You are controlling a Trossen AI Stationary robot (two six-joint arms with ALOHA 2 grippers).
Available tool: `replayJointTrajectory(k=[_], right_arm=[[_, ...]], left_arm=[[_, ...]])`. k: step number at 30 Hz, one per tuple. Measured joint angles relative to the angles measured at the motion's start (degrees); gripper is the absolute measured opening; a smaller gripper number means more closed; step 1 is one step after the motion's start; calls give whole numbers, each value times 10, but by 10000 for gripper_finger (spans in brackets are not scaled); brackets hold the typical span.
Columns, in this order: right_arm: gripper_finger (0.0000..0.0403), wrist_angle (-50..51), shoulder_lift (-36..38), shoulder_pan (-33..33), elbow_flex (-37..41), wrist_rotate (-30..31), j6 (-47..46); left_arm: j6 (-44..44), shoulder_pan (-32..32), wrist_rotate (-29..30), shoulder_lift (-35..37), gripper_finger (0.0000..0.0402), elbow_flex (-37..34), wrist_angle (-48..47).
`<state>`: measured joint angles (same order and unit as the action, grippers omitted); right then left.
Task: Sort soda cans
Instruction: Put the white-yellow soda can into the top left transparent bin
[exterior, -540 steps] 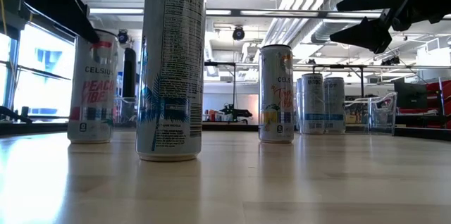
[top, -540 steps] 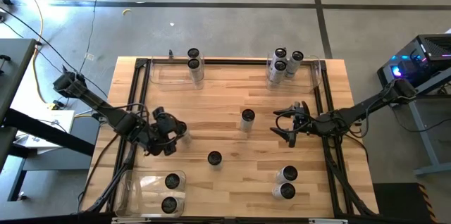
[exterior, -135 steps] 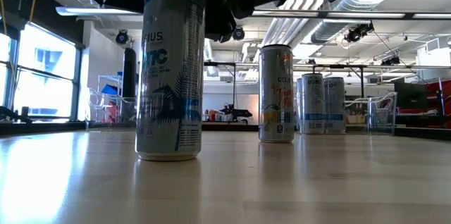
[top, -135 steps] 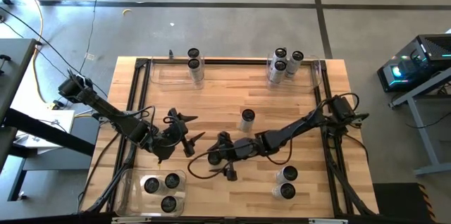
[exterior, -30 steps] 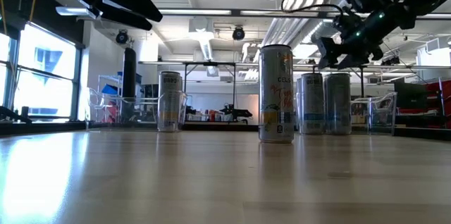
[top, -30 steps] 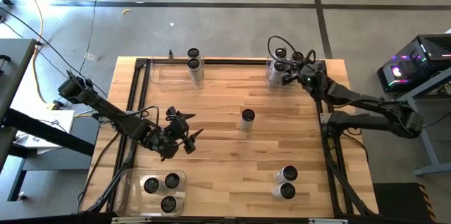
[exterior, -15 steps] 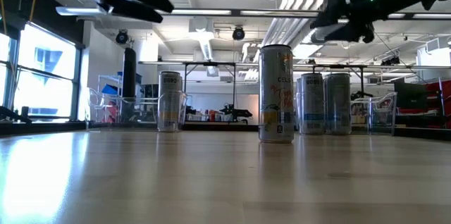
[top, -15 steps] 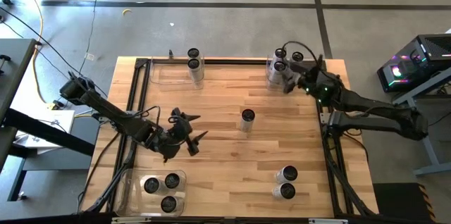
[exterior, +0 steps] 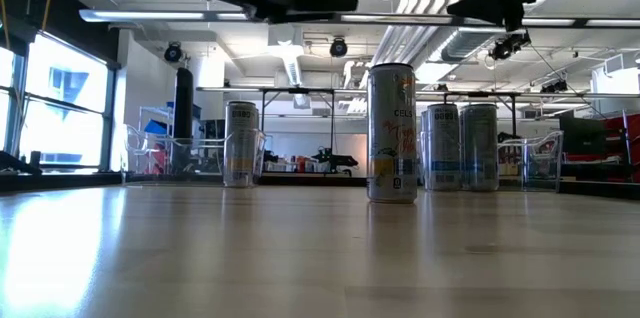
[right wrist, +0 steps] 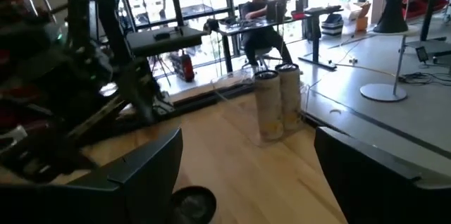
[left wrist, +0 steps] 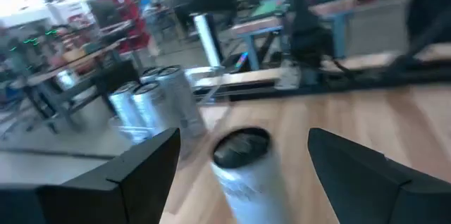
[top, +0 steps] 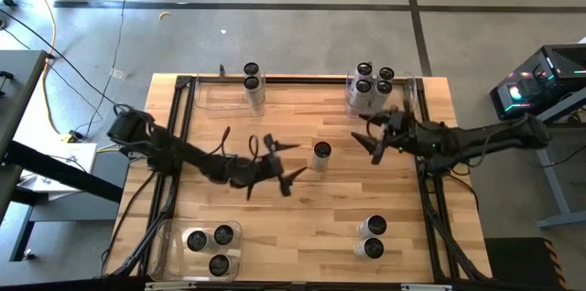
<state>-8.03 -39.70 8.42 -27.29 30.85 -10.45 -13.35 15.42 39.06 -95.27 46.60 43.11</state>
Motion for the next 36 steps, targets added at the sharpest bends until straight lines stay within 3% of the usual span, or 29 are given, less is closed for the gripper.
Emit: replayJointTrajectory(k=[3,6,12,29,36], right_arm=[[318,20,0,36,0,49,4],[318,29,0,60,0,96,7],[318,29,0,82,0,127,19],[318,31,0,82,0,132,15],[318,31,0,82,0,132,15]], left_arm=[[26,-30,-38,-17,307,20,-1],[57,-55,-115,-30,312,31,-5],[131,-90,-231,-41,324,36,-13],[117,-131,-226,-155,325,61,61],[112,-132,-252,-183,324,79,72]])
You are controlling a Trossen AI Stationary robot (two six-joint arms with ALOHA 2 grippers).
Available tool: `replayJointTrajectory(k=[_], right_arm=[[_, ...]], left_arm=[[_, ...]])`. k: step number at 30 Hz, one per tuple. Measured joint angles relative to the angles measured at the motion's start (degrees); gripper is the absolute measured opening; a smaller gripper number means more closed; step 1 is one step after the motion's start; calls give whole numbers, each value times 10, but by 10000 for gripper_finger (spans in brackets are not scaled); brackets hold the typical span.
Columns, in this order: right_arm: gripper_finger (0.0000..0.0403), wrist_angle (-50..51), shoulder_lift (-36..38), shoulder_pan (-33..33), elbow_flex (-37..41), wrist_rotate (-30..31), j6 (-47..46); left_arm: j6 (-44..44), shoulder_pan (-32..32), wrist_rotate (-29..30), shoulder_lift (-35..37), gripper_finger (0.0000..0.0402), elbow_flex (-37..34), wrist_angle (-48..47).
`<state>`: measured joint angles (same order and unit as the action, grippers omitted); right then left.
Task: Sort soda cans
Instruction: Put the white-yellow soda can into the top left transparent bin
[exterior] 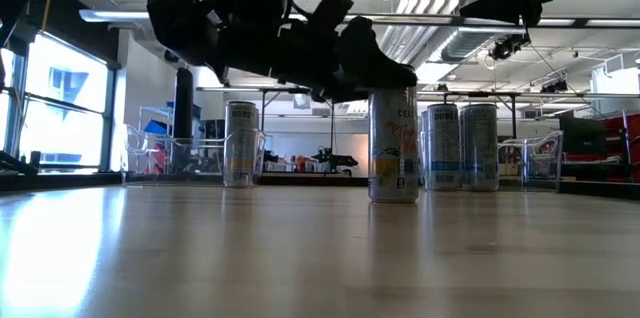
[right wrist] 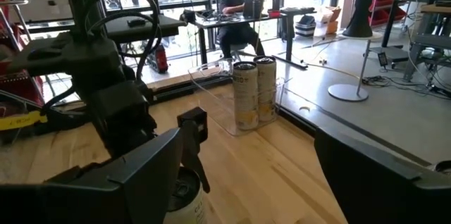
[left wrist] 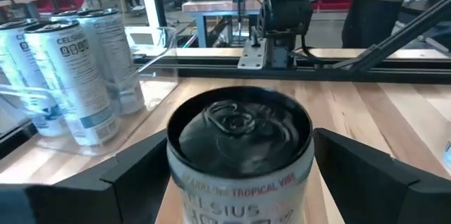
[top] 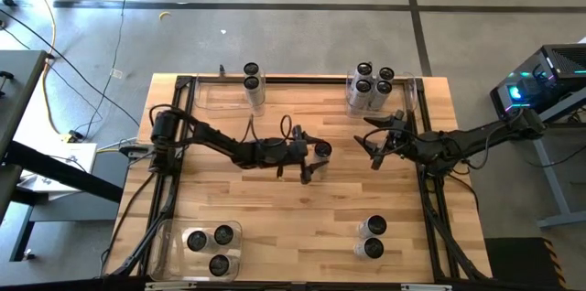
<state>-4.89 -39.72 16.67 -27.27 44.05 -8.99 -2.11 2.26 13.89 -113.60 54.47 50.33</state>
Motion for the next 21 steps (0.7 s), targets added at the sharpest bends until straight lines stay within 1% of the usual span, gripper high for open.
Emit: replayJointTrajectory(k=[2,4,6,8,9,12,14,16,19,21], right_arm=[[318,0,0,0,0,0,-2],[318,2,0,0,0,0,-12],[318,5,0,0,0,0,-15],[318,9,0,0,0,0,-16],[318,10,0,0,0,0,-19],[318,18,0,0,0,-1,-33],[318,28,0,0,0,-1,-42],[318,38,0,0,0,-1,-50],[318,51,0,0,0,-1,-62],[318,59,0,0,0,-1,-70]], left_arm=[[2,0,-2,-1,319,3,1],[14,0,-12,-1,306,6,2],[19,-1,-20,-1,281,10,1],[19,-1,-23,1,247,13,-3],[19,-1,-23,4,239,14,-8],[7,-4,-29,30,239,16,-44],[-9,-4,-19,64,239,17,-86],[-31,-2,10,111,239,17,-141],[-55,2,60,201,239,17,-217],[-57,-6,63,274,239,18,-268]])
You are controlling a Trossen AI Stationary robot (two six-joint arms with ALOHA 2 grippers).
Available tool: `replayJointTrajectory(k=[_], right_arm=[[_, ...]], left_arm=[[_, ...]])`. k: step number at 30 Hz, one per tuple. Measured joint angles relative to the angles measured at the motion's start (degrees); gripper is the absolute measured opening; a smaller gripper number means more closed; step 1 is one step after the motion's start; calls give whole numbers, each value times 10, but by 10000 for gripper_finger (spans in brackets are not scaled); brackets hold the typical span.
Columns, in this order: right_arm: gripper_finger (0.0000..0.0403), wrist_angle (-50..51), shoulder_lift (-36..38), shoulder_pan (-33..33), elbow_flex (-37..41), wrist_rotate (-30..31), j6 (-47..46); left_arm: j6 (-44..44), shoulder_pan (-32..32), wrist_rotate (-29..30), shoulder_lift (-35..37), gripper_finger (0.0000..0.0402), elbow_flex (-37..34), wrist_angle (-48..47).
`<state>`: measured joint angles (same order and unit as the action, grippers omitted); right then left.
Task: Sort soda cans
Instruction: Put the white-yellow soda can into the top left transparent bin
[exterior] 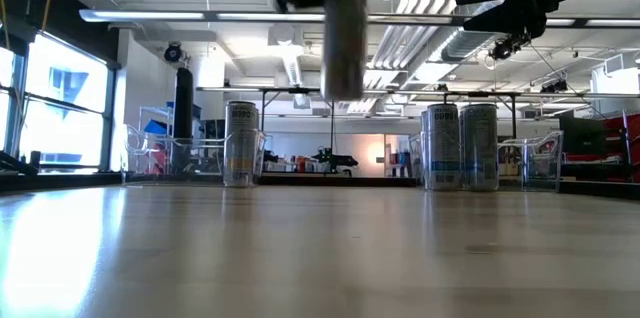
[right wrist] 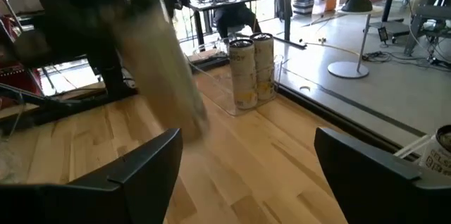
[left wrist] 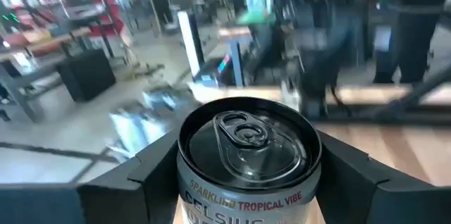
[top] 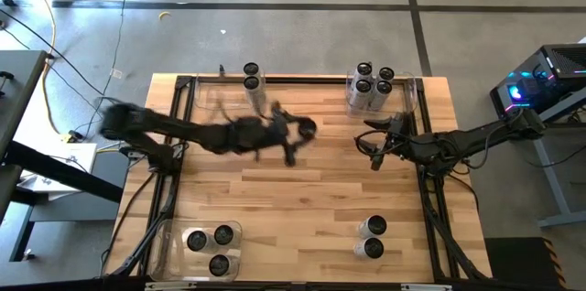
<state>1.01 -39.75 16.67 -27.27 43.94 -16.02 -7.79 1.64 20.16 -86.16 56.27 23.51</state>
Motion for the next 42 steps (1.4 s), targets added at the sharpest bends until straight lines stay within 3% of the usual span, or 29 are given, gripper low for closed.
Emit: replayJointTrajectory(k=[3,9,14,17,22,26,31,42], right_arm=[[318,13,0,0,0,0,-11],[318,18,0,0,0,0,-18],[318,18,0,0,0,0,-20],[318,18,0,0,0,0,-20],[318,18,0,0,0,1,-17],[318,18,0,0,0,1,-17],[318,12,0,0,0,10,-19],[318,11,0,0,0,8,-21]], left_arm=[[-10,-24,17,101,239,1,-101],[-25,-126,128,236,239,0,-251],[0,-255,134,285,239,-59,-247],[28,-333,105,299,239,-116,-191],[87,-429,61,284,239,-219,-69],[121,-476,13,254,239,-261,13],[122,-493,-11,184,239,-272,39],[135,-501,10,43,239,-274,130]])
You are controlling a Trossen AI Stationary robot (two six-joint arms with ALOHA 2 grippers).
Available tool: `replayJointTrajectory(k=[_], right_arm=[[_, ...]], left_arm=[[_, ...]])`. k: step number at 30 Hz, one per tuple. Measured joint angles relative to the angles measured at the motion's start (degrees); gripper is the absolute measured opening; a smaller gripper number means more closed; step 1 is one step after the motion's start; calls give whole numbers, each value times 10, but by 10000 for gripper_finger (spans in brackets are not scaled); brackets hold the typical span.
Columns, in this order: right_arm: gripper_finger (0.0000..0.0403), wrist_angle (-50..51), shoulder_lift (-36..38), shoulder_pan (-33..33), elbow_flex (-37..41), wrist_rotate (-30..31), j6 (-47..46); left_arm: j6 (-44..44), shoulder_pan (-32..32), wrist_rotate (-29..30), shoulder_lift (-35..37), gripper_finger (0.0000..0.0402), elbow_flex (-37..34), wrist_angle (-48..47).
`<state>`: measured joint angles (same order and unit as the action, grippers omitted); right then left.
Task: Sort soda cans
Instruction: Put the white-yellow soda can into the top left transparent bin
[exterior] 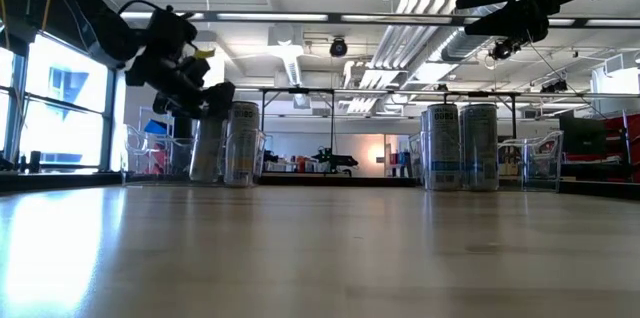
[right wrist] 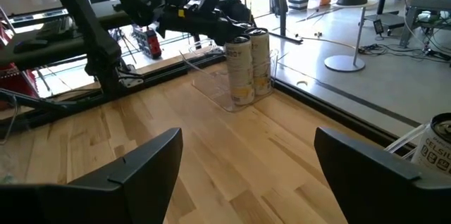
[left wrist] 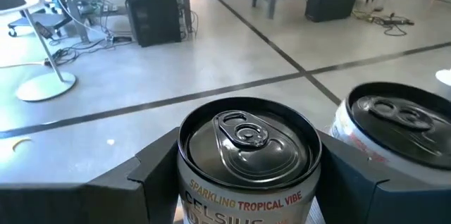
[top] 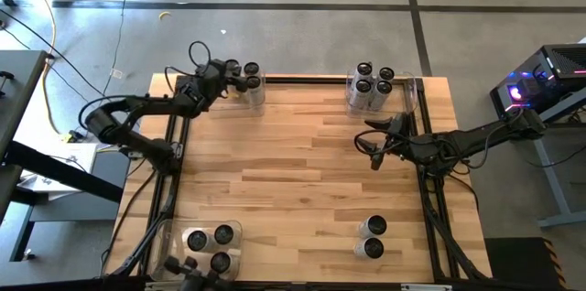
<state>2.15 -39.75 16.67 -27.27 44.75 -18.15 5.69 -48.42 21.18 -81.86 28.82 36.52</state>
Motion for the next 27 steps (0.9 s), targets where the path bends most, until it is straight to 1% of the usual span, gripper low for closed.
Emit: replayJointTrajectory(k=[4,5,9,11,16,19,23,27], right_arm=[[318,0,0,0,0,0,0],[318,0,0,0,0,0,0],[318,0,0,0,0,0,0],[318,0,0,0,0,0,0],[318,0,0,0,0,-1,0],[318,0,0,0,0,-1,0],[318,0,0,0,0,-2,0],[318,0,0,0,0,-2,-1]], left_arm=[[1,0,3,-6,240,0,7],[1,0,3,-6,248,0,7],[-2,1,1,-6,304,0,1],[-2,1,-3,-6,318,0,-2],[-3,4,-18,2,326,0,-3],[-9,8,-25,20,328,0,-6],[-28,21,-27,61,329,0,-28],[-33,37,-27,125,329,0,-84]])
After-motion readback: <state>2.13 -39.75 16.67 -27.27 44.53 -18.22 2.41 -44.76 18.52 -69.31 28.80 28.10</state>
